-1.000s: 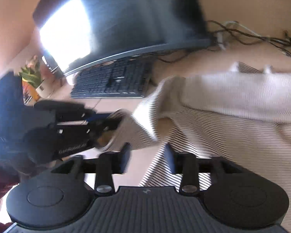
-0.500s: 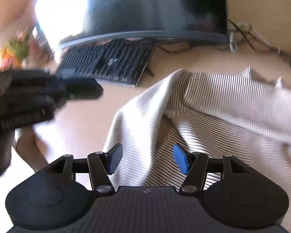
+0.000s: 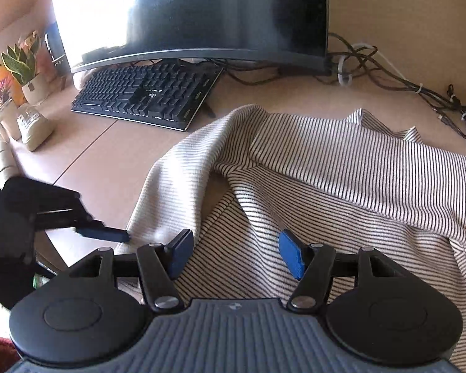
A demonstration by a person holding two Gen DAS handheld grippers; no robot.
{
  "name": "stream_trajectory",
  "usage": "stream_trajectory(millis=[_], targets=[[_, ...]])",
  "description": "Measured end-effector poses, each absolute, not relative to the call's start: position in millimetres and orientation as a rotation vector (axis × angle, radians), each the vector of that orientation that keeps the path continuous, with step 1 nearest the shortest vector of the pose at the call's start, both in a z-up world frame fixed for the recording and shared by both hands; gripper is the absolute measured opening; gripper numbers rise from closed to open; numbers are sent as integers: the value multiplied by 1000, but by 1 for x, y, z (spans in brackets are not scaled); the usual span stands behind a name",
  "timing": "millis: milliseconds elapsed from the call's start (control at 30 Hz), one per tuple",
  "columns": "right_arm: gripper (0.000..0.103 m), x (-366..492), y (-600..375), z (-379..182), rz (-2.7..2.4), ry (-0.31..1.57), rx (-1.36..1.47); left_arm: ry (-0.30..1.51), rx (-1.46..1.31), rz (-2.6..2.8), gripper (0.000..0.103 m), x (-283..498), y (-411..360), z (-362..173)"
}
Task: Fold clothes
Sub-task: 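Grasp the sweater edge with the left tool and fold it over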
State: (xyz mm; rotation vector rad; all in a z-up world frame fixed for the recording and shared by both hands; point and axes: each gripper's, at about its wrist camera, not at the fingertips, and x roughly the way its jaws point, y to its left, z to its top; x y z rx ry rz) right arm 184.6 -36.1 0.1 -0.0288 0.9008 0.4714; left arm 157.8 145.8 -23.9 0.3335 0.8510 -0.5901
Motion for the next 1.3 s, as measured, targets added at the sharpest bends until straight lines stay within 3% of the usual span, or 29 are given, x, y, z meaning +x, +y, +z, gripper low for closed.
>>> stream_trajectory(millis=[133, 167, 200, 567, 667, 833, 1033, 1067, 1100, 1167, 1300], targets=[[62, 180, -40, 6, 467, 876, -10, 807, 192, -559, 16, 180, 152, -4], [62, 179, -41, 8, 463, 866, -8, 796, 157, -550, 13, 186, 154, 1], [62, 179, -43, 11, 457, 856, -5, 784, 121, -542, 3, 192, 155, 6], [62, 178, -68, 32, 406, 798, 3, 698, -36, -472, 4, 231, 155, 40], [49, 165, -55, 26, 505, 832, -70, 729, -48, -412, 7, 227, 168, 33], [49, 140, -11, 0, 736, 916, -232, 772, -125, -321, 12, 217, 202, 22], [48, 149, 31, -33, 694, 948, -337, 792, -241, -238, 34, 202, 242, 11], [29, 152, 36, -37, 663, 936, -353, 791, -263, -231, 35, 199, 248, 10], [17, 156, 41, -39, 638, 917, -368, 789, -285, -224, 38, 195, 253, 9], [9, 166, 46, -24, 604, 827, -407, 785, -327, -213, 46, 188, 261, 7], [6, 196, 33, 69, 528, 511, -465, 775, -383, -205, 63, 181, 269, 6]])
